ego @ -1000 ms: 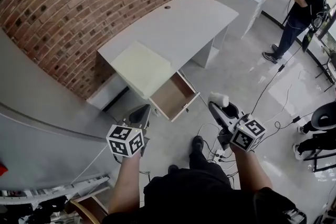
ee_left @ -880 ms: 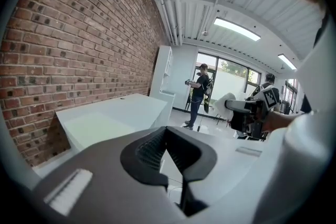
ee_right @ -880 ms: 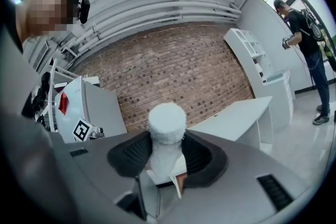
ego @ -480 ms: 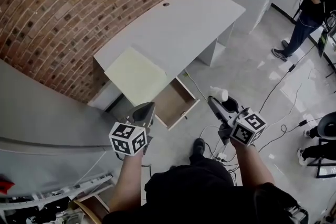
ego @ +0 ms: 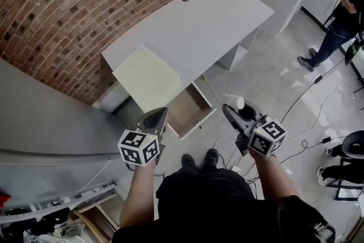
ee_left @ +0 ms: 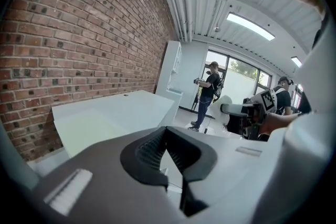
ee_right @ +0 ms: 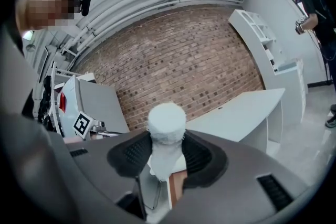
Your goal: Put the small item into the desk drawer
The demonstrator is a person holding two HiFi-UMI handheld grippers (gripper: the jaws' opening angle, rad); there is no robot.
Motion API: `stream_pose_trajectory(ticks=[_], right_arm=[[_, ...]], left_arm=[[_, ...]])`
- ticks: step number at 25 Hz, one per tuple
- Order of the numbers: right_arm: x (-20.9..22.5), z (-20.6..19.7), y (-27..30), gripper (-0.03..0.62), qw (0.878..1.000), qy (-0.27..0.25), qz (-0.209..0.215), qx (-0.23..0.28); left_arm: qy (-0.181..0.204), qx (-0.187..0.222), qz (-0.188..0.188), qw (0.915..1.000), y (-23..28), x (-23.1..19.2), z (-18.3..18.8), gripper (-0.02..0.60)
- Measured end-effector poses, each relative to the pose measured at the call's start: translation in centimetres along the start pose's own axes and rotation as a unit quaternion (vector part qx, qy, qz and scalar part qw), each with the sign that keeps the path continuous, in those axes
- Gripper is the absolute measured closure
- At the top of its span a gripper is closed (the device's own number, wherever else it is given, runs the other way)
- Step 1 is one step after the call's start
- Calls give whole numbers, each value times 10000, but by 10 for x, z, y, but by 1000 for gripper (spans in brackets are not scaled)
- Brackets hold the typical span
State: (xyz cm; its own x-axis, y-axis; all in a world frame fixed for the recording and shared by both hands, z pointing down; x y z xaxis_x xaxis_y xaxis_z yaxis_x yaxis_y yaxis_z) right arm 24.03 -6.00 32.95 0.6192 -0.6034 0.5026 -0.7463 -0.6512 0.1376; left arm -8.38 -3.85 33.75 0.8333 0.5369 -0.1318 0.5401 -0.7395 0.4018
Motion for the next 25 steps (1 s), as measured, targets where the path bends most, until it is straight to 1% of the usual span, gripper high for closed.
stream_pose_trajectory(ticks=[3,7,12,17,21,25], right_arm=[[-11,-8,10,430,9998,-43,-105,-154],[-29,-25,20,430,9986,-160,-230,-455],[-38,-57,33,430,9959,-44,-382,-819],[-16,-77,49,430,9922,25,-444,-1164],[12,-100,76,430,9876,53,-385,-1518],[42,-128,108,430,9816,76,-307,-1882]], left_arm=[[-113,29,-45,9999,-4,-14,-9,571],[-160,74,-151,9997,-10,-28,-26,571],[-434,-77,-282,9986,-6,-36,-57,571],[-465,-303,-406,9976,14,-38,-74,571],[-558,-552,-380,9962,40,-47,-93,571],[-576,-776,-525,9939,70,-49,-114,571]])
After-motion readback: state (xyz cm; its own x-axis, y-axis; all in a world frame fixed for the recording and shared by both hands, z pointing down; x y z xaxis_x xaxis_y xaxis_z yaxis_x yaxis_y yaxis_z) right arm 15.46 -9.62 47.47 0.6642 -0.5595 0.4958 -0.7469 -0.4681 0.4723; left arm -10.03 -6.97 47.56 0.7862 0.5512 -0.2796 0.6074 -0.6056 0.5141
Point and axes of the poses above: the fingertips, and each gripper's own axes: y forward along the fingers, x to its right, z out of its top, the point moved 10 cm from there along -y, backward along the fingers, and after that the axes turned 8 degrees about y, right-handed, at the moved point
